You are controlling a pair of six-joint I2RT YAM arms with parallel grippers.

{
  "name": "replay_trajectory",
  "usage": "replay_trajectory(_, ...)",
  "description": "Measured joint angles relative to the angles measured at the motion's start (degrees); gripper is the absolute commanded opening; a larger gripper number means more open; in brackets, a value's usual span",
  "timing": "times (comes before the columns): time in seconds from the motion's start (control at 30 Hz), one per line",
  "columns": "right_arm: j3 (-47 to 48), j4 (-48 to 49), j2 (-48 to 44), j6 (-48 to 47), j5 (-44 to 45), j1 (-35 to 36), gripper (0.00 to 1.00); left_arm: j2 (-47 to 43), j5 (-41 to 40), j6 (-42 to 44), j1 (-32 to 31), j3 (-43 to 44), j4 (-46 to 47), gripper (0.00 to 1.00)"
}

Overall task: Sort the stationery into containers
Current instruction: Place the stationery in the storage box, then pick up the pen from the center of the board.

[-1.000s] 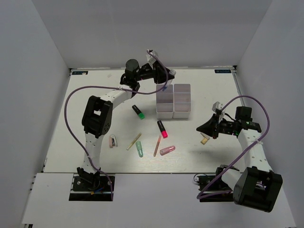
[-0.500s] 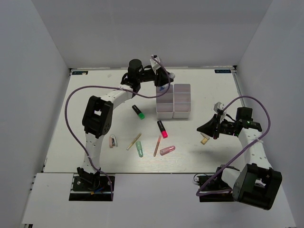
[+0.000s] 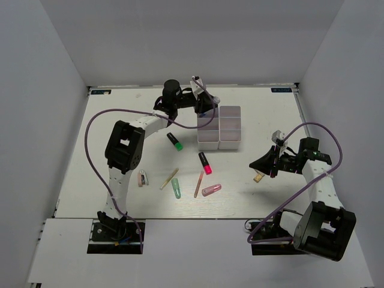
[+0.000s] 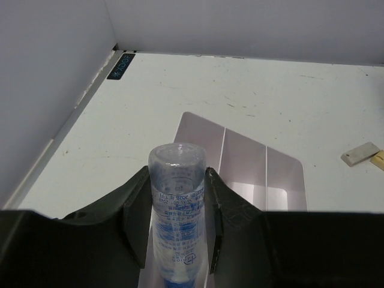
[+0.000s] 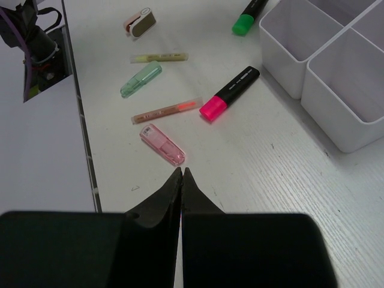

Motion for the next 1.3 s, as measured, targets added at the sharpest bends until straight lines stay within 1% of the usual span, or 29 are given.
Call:
replay_trajectory(0.13, 0.35, -1.38, 0.33, -1.36, -0.37, -0.2, 0.0, 0.81, -0.59, -0.24, -0.26, -0.13, 0.55, 0.02)
replay_trajectory(0.17, 0.42, -1.64, 0.35, -1.64, -0.37, -0.31, 0.0, 0.83, -0.79, -0.15, -0.37, -0.24, 0.52, 0.13)
replay_trajectory(0.23, 0.55, -2.51, 0.39, -2.56, -0.39, -0.42, 0.0, 0.83, -1.07, 0.11, -0.66, -0.72, 0.5, 0.2)
replay_trajectory(0.27, 0.72, -3.04, 0.52, -2.93, -0.48, -0.42, 0.0, 0.83, -1.36, 0.33, -0.83, -1.05, 0.48, 0.26)
replay_trajectory(0.3, 0.87, -3.52, 0.66, -3.45, -0.59, -0.42, 0.0, 0.83, -1.66, 0.61, -0.98, -1.51, 0.52, 0.34)
replay_trajectory(0.37, 1.29, -4.74, 0.94, -4.61, -0.83, -0.46, 0.0, 0.83, -2.71, 1.33, -1.25, -2.54, 0.55, 0.39)
replay_trajectory(0.4, 1.51, -5.38, 1.09, -5.14, -0.9, -0.46, 0.0, 0.83, -3.21, 1.57, -1.31, -2.93, 0.5, 0.45)
replay_trajectory(0.47, 2.05, -6.6, 1.46, -6.29, -1.36, -0.59, 0.0, 0.83, -4.22, 2.12, -1.33, -3.76, 0.5, 0.48)
replay_trajectory(0.53, 2.43, -7.63, 1.7, -7.39, -1.68, -0.81, 0.0, 0.83, -5.09, 2.6, -1.31, -4.59, 0.42, 0.54)
replay_trajectory(0.57, 2.56, -8.15, 1.77, -7.93, -1.75, -0.85, 0.01, 0.83, -5.27, 2.6, -1.33, -4.92, 0.22, 0.61)
replay_trajectory(0.6, 2.62, -8.61, 1.81, -8.39, -1.86, -0.9, 0.01, 0.83, -5.55, 2.73, -1.38, -5.29, 0.02, 0.64)
replay_trajectory(0.67, 2.69, -9.6, 1.84, -9.33, -2.01, -1.01, 0.05, 0.83, -5.62, 2.82, -1.46, -5.66, -0.79, 0.68)
replay_trajectory(0.7, 2.78, -10.25, 1.86, -9.88, -2.08, -1.11, 0.05, 0.81, -5.95, 3.02, -1.6, -5.66, -1.44, 0.8)
replay_trajectory(0.73, 2.91, -10.82, 1.92, -10.43, -2.1, -1.16, 0.06, 0.74, -6.21, 3.04, -1.75, -5.6, -2.19, 0.86)
replay_trajectory(0.77, 3.06, -11.28, 1.99, -10.93, -2.23, -1.18, 0.06, 0.63, -6.69, 3.56, -1.86, -5.53, -2.84, 0.87)
replay_trajectory(0.8, 3.26, -11.93, 2.08, -11.5, -2.32, -1.25, 0.06, 0.52, -7.08, 3.45, -2.1, -5.31, -3.69, 0.87)
replay_trajectory(0.9, 3.43, -13.27, 2.14, -12.72, -2.54, -1.55, 0.08, -0.61, -8.2, 3.1, -2.69, -5.07, -5.6, 0.77)
replay_trajectory(0.93, 3.43, -13.62, 2.16, -13.09, -2.54, -1.64, 0.06, -1.2, -8.79, 2.64, -2.91, -5.03, -5.99, 0.59)
replay_trajectory(1.03, 3.5, -14.23, 2.21, -12.96, -2.67, -1.92, 0.06, -4.44, -11.17, 0.02, -3.26, -4.98, -7.41, 0.45)
replay_trajectory(1.07, 3.69, -14.08, 2.23, -11.96, -2.64, -1.99, 0.07, -6.25, -12.66, -1.38, -3.34, -4.98, -8.92, 0.39)
replay_trajectory(1.1, 4.02, -13.57, 2.36, -10.1, -2.71, -2.01, 0.11, -8.31, -14.8, -2.67, -3.54, -4.98, -10.21, 0.38)
replay_trajectory(1.13, 4.44, -12.74, 2.6, -7.89, -2.67, -2.1, 0.17, -10.78, -16.98, -4.11, -3.63, -5.03, -12.15, 0.38)
replay_trajectory(1.17, 4.92, -11.47, 3.1, -4.39, -2.67, -2.25, 0.27, -13.33, -18.51, -5.29, -3.65, -5.16, -13.81, 0.38)
replay_trajectory(1.2, 5.38, -10.23, 3.76, 0.0, -2.75, -2.36, 0.6, -16.72, -21.03, -6.45, -3.67, -6.23, -14.51, 0.38)
replay_trajectory(1.23, 6.36, -8.44, 5.18, 5.86, -2.56, -2.54, 0.71, -20.35, -23.58, -7.63, -3.65, -8.0, -15.69, 0.38)
replay_trajectory(1.27, 6.82, -7.58, 5.97, 7.45, -2.38, -2.6, 0.85, -24.46, -25.9, -8.76, -3.63, -10.1, -17.42, 0.44)
replay_trajectory(1.3, 8.66, -9.31, 8.09, 7.65, -2.34, -2.8, 0.9, -28.55, -29.55, -10.25, -3.61, -12.07, -19.15, 0.52)
